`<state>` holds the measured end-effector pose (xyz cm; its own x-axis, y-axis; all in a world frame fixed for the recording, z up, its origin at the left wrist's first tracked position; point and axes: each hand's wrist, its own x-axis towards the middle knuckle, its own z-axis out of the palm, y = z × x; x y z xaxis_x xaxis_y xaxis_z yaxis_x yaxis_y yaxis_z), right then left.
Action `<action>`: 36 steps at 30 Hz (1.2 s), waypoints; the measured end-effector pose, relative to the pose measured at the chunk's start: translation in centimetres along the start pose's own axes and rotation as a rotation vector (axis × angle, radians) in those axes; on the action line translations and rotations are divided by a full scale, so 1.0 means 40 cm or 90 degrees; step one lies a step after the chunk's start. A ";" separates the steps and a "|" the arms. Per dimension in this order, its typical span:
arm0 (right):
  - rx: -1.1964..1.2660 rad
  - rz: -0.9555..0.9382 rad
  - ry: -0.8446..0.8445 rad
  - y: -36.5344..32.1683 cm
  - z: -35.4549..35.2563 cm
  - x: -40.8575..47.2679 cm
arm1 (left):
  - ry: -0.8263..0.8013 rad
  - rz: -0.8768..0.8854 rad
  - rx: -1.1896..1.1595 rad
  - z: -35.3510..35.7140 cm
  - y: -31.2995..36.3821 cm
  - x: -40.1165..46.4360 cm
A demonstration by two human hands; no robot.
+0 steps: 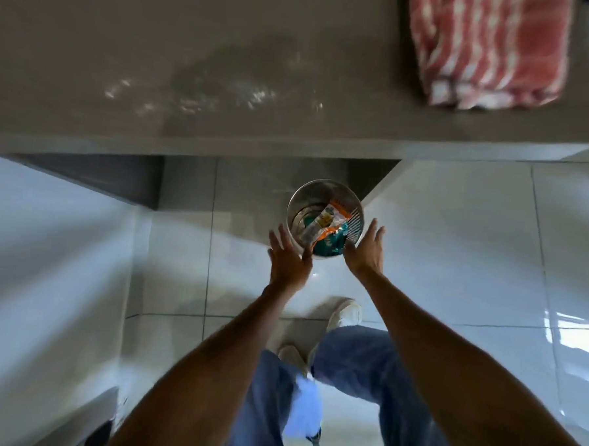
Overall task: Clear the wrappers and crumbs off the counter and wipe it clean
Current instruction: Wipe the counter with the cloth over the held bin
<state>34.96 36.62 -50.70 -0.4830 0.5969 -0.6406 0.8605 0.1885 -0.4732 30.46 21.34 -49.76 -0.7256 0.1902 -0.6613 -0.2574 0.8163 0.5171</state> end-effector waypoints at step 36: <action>-0.408 -0.313 0.264 -0.728 -0.394 -0.550 | -0.116 -0.329 -0.502 -0.685 0.091 -0.511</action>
<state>23.09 30.30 -13.31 -0.8290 0.5446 -0.1272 0.5582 0.8197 -0.1286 26.88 5.50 -19.47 -0.3095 0.0457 -0.9498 -0.9212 0.2331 0.3114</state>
